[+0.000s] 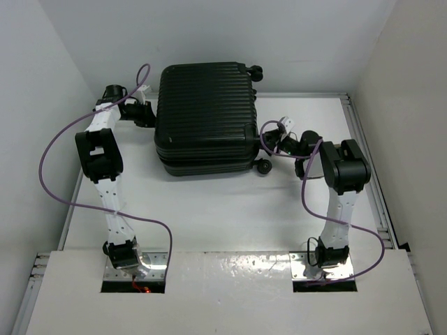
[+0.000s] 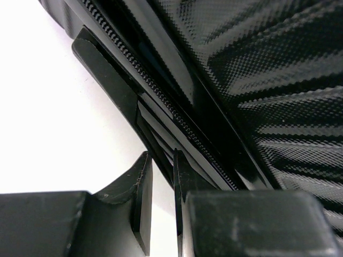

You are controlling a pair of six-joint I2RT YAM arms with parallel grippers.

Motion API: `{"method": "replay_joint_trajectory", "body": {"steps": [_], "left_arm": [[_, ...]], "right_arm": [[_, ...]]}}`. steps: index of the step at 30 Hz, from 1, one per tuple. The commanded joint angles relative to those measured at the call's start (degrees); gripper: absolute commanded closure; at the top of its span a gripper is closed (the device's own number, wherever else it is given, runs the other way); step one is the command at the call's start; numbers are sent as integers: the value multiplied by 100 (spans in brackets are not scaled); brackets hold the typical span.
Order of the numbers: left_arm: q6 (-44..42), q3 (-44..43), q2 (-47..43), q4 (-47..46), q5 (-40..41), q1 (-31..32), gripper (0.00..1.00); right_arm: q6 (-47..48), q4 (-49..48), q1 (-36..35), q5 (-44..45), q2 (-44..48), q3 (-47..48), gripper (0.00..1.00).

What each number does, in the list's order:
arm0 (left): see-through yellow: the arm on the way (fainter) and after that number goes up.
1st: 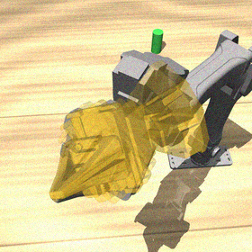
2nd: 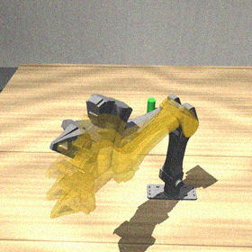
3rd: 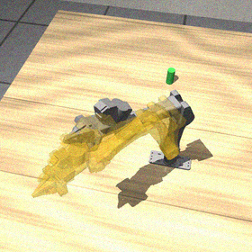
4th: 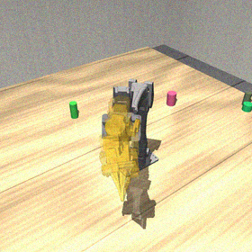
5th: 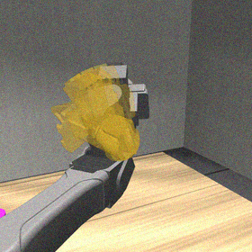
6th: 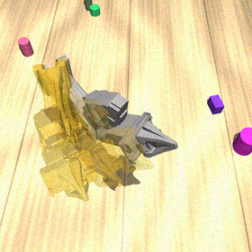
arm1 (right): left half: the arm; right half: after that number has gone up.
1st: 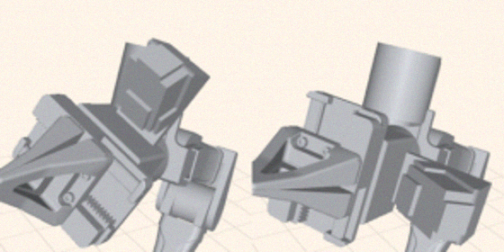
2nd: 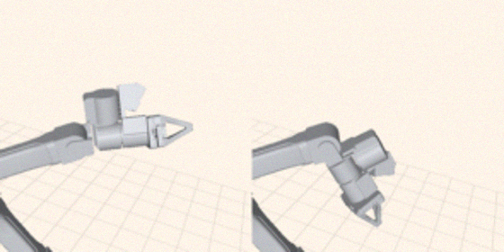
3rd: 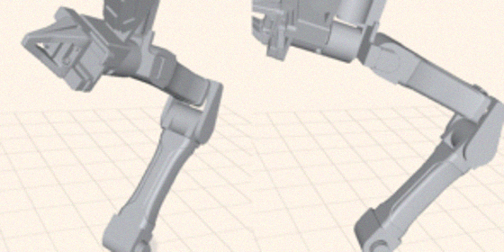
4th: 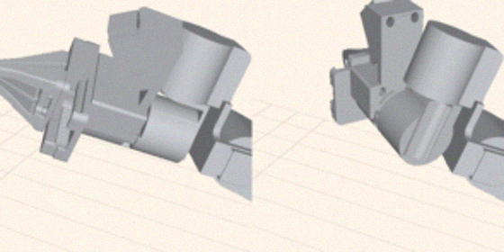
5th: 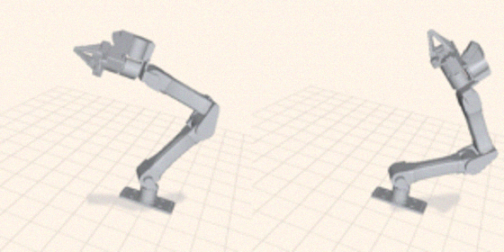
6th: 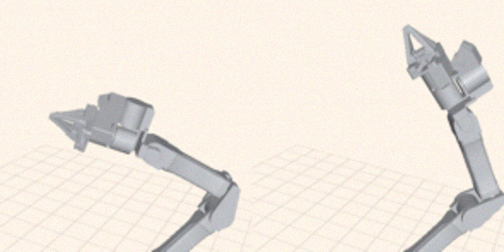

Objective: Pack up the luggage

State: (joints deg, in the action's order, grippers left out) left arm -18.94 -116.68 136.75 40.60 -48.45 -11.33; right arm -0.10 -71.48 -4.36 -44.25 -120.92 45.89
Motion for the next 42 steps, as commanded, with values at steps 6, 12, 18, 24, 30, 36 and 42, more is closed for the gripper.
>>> {"method": "replay_joint_trajectory", "body": {"steps": [6, 12, 18, 24, 30, 36, 42], "left_arm": [[162, 173, 977, 475, 1030, 237, 100], [373, -373, 1029, 422, 1152, 35, 100], [321, -338, 1029, 422, 1153, -18, 100], [268, -285, 977, 422, 1153, -18, 100], [268, -285, 977, 422, 1153, -18, 100], [321, -162, 977, 422, 1153, -18, 100], [557, 356, 749, 247, 960, -71, 100]], "right_arm": [[-438, -2142, 313, -187, -98, 508, 45], [-1036, -2142, 261, -690, -203, 658, 46], [-1098, -2142, 163, -1217, -327, 851, 44], [-808, -2142, 137, -1552, -222, 729, 44], [-509, -2150, 85, -1464, -107, 649, 68], [-632, -2142, 111, -1367, -28, 632, 99], [-957, -2133, 286, -1183, 454, -61, 100]]}}
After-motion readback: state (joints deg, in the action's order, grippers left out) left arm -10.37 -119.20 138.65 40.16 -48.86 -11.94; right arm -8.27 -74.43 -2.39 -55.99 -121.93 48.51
